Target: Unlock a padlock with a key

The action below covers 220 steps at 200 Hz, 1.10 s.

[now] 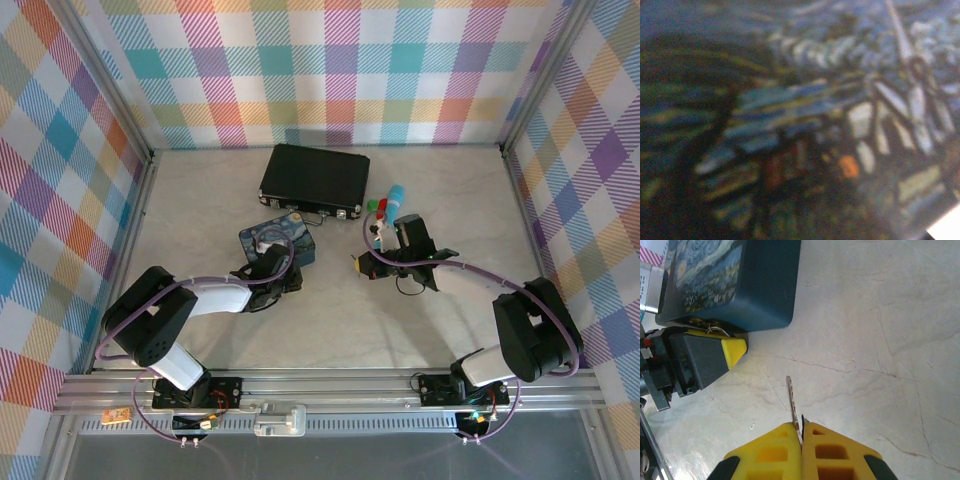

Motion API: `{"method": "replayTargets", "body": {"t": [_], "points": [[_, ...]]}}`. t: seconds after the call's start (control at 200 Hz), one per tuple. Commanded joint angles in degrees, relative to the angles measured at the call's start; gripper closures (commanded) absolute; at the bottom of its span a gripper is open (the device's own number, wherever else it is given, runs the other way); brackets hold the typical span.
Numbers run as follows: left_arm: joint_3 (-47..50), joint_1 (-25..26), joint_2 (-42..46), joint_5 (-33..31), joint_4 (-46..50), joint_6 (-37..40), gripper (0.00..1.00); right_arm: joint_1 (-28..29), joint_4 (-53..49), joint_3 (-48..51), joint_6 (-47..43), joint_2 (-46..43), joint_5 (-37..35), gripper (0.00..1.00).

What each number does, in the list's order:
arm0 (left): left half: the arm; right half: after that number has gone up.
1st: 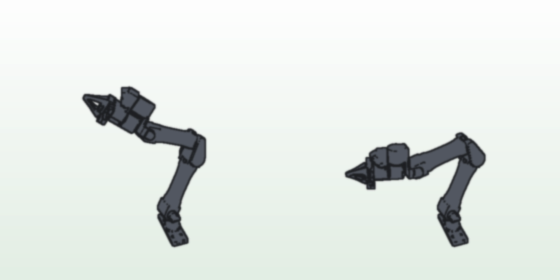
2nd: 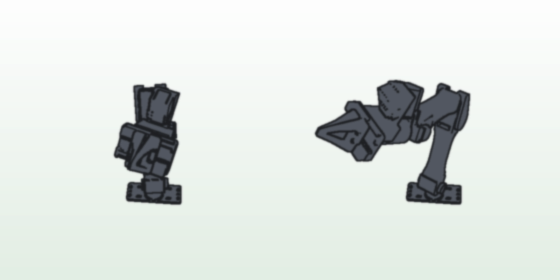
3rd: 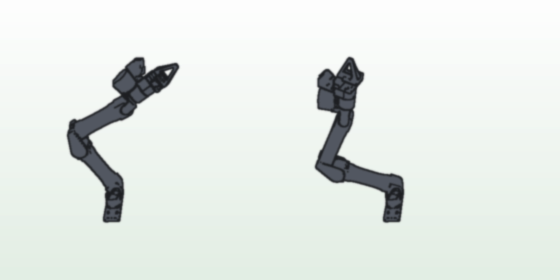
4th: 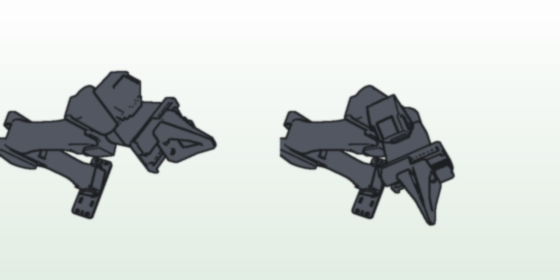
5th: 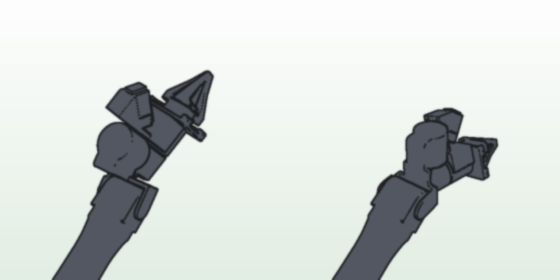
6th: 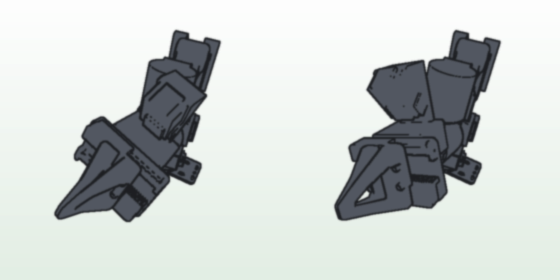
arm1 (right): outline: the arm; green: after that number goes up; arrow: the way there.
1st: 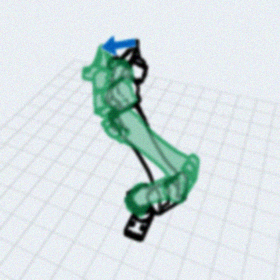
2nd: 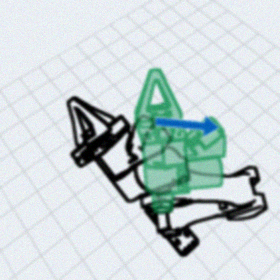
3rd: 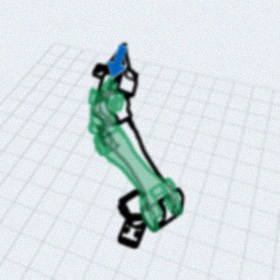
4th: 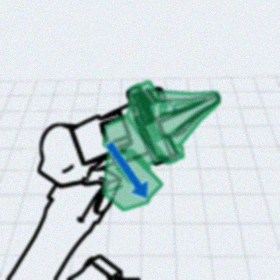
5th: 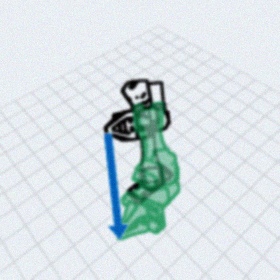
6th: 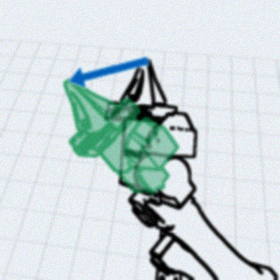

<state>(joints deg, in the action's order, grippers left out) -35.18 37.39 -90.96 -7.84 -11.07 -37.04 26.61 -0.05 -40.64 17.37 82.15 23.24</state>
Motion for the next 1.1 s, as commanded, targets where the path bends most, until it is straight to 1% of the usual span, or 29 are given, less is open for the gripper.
{"method": "replayTargets", "body": {"t": [0.0,0.03,0.12,0.205,0.425,0.58,0.69,0.85,0.975,1.095], "points": [[-0.1,-1.6,-3.1,0.2,-1.4,-0.8,0.8,0.3,0.2,-1.6,0.1,0.9,0.5,1.0],[0.1,-1.6,-2.8,0.8,-1.9,-1.2,0.82,0.3,0.2,-1.5,0.3,1.0,0.6,1.0],[1.0,-1.6,-1.6,2.5,-3.4,-3.6,0.93,0.2,0.6,-1.0,0.7,0.7,0.9,1.0],[2.0,-1.6,0.0,3.9,-4.2,-6.9,1.0,0.5,0.3,-0.6,1.3,0.6,1.0,1.0],[4.9,-1.6,5.5,8.1,-7.9,-17.8,1.0,2.4,2.9,0.3,5.2,1.7,3.1,1.0],[6.5,-1.6,6.8,11.0,-13.2,-25.8,1.0,5.6,9.4,0.2,11.6,5.3,7.5,1.0],[7.6,-1.6,8.1,11.8,-16.0,-29.3,1.0,8.1,15.6,0.4,16.5,7.7,9.9,1.0],[8.4,-1.6,11.4,12.6,-17.6,-31.1,1.0,9.7,24.7,1.4,22.8,11.6,13.9,1.0],[9.1,-1.6,14.2,13.0,-18.6,-31.1,1.0,10.3,29.2,1.7,24.4,14.4,16.3,1.0],[9.4,-1.7,16.8,13.6,-17.0,-29.7,1.0,10.3,31.1,1.9,24.2,15.4,17.3,1.0]]}}
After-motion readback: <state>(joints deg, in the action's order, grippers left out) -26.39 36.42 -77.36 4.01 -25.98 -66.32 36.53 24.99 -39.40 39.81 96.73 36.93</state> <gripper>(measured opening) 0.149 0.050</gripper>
